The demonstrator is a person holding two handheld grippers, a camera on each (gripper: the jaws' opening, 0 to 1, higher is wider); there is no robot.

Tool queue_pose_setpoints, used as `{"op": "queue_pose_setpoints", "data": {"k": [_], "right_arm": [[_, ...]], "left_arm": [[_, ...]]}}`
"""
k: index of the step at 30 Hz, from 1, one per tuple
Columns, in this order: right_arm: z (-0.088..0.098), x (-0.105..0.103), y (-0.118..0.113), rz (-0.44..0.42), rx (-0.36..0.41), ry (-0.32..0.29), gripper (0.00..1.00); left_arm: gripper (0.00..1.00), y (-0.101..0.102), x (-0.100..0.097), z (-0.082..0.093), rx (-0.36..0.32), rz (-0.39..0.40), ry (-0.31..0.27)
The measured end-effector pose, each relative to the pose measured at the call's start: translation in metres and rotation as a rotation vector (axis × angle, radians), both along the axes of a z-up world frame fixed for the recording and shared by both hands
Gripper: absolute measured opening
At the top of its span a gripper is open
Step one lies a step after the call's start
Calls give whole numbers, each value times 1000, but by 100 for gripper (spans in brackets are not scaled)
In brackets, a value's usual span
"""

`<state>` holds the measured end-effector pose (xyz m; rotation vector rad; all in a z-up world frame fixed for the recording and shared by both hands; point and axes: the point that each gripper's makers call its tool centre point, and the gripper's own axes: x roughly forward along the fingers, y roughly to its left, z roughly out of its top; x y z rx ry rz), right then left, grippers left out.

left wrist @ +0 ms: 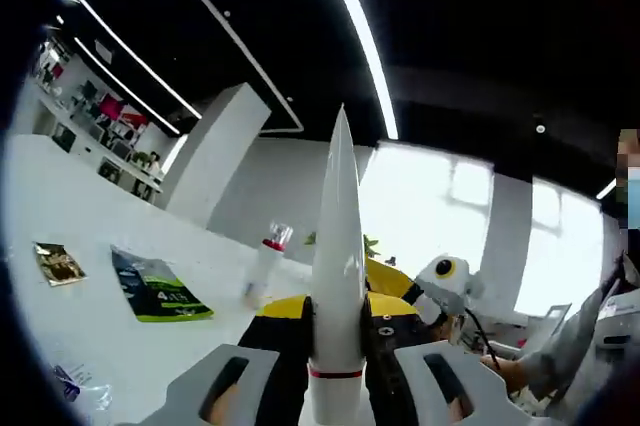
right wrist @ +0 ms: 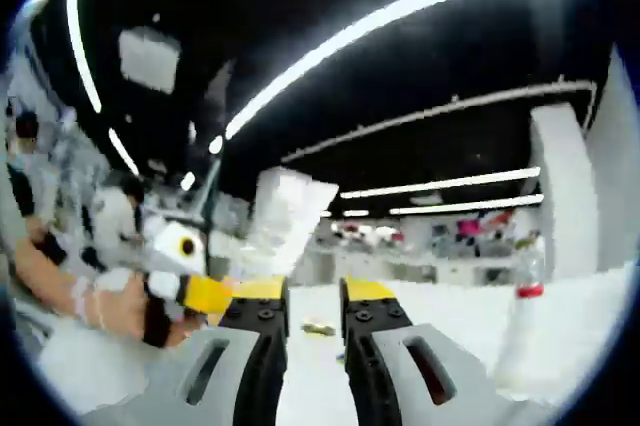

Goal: Arrange the skincare products in the storage area until every visible bottle or jar stands upright without overlapping.

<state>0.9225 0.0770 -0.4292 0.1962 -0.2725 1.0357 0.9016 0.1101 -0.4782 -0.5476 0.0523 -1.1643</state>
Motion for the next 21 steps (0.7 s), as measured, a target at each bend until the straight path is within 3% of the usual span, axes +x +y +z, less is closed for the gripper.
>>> {"op": "queue_pose_setpoints", "data": {"k": [1,4,7,11,14,17,21], "right_arm": [[2,-3,-1,60,35,32,25],[7,-7,-6,113,92,55,23],[14,-12,-11,182,199,123,25],[10,-27,-2,332,224,219,34],[14,-35,2,421,290,284,39],[12,-37,4,444,274,295,38],[7,-46,10,458,225,291,29]], "left_arm": [[18,-3,-4,1,-9,-35,3],[18,-7,-8,-1,-10,-132,59],[18,-10,-12,-5,-1,-199,82],[18,-21,-26,-7,31,-249,63],[18,-26,-34,-8,51,-277,51],[18,-28,-41,-8,56,-323,47],[18,-35,-53,-11,80,-349,45]]}}
